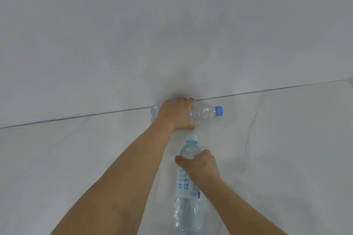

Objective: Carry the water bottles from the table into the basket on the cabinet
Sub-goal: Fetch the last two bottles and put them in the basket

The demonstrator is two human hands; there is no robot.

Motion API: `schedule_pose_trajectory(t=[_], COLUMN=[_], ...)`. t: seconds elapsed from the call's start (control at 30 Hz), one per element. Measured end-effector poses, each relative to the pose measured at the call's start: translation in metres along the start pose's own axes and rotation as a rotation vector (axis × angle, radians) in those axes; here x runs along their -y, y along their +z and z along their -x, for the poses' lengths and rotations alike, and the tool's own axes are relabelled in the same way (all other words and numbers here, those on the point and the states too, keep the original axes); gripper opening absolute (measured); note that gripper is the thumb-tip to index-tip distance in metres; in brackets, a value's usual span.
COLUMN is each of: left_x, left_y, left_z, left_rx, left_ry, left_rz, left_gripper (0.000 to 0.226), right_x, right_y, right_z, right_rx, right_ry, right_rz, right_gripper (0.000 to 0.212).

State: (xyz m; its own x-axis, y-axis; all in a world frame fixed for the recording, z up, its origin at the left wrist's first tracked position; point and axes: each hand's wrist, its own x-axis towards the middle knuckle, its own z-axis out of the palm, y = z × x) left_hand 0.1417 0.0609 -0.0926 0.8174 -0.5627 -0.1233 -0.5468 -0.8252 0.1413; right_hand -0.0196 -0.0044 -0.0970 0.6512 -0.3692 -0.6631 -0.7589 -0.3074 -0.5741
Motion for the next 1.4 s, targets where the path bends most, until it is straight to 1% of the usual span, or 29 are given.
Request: schedule_pose_trajectory(t=[0.07,0.13,0.23,0.3,0.33,0.4,0.43,0.47,0.5,0.57,0.63,0.7,0.77,0.9,1.03,1.2,1.27,1.4], left_x=[0.001,0.000,-0.001,-0.003,-0.004,-0.004,-0.005,-0.005,-0.006,-0.007,-0.007,-0.011,-0.017,-0.033,-0.047,-0.056,-0.056,-0.055], left_y=[0.002,0.005,0.005,0.000,-0.003,-0.010,-0.016,-0.023,-0.032,-0.057,-0.088,-0.124,-0.160,-0.236,-0.303,-0.355,-0.366,-0.380], left_z=[-0.001,-0.003,-0.008,-0.006,-0.002,0.014,0.028,0.043,0.059,0.094,0.128,0.165,0.202,0.271,0.336,0.434,0.483,0.583], left_rx=[-0.018,-0.033,-0.058,-0.035,0.008,0.080,0.078,0.040,-0.029,-0.194,-0.336,-0.459,-0.565,-0.770,-0.914,-1.031,-1.097,-1.202], left_ry=[0.004,-0.004,-0.055,-0.081,-0.088,-0.117,-0.152,-0.208,-0.282,-0.432,-0.497,-0.508,-0.522,-0.564,-0.586,-0.606,-0.661,-0.824], left_rz=[-0.016,-0.024,-0.003,0.031,0.065,0.178,0.273,0.408,0.568,0.829,0.961,1.031,1.040,0.974,0.888,0.762,0.707,0.551], left_gripper=[0.068,0.067,0.062,0.061,0.061,0.063,0.063,0.061,0.057,0.054,0.052,0.053,0.057,0.050,0.051,0.061,0.061,0.061], right_x=[0.000,-0.001,-0.001,-0.002,-0.003,-0.006,-0.005,-0.005,-0.003,0.005,0.018,0.034,0.052,0.086,0.115,0.146,0.154,0.160], right_y=[0.000,0.003,0.005,0.003,0.001,-0.008,-0.014,-0.021,-0.029,-0.047,-0.068,-0.090,-0.110,-0.140,-0.145,-0.118,-0.099,-0.051], right_z=[-0.002,-0.005,-0.011,-0.013,-0.011,-0.004,0.003,0.012,0.021,0.046,0.077,0.110,0.144,0.219,0.292,0.379,0.418,0.495], right_rx=[0.011,0.008,0.019,0.051,0.076,0.127,0.148,0.155,0.149,0.142,0.138,0.126,0.114,0.098,0.139,0.254,0.334,0.500], right_ry=[-0.009,-0.023,-0.033,-0.031,-0.026,-0.030,-0.030,-0.032,-0.047,-0.122,-0.230,-0.341,-0.450,-0.673,-0.837,-0.991,-1.048,-1.169], right_rz=[0.012,0.029,0.043,0.014,-0.018,-0.128,-0.195,-0.259,-0.307,-0.324,-0.327,-0.339,-0.360,-0.402,-0.416,-0.430,-0.426,-0.409], right_gripper=[0.079,0.075,0.073,0.072,0.070,0.056,0.047,0.041,0.042,0.052,0.055,0.054,0.050,0.038,0.038,0.033,0.032,0.031])
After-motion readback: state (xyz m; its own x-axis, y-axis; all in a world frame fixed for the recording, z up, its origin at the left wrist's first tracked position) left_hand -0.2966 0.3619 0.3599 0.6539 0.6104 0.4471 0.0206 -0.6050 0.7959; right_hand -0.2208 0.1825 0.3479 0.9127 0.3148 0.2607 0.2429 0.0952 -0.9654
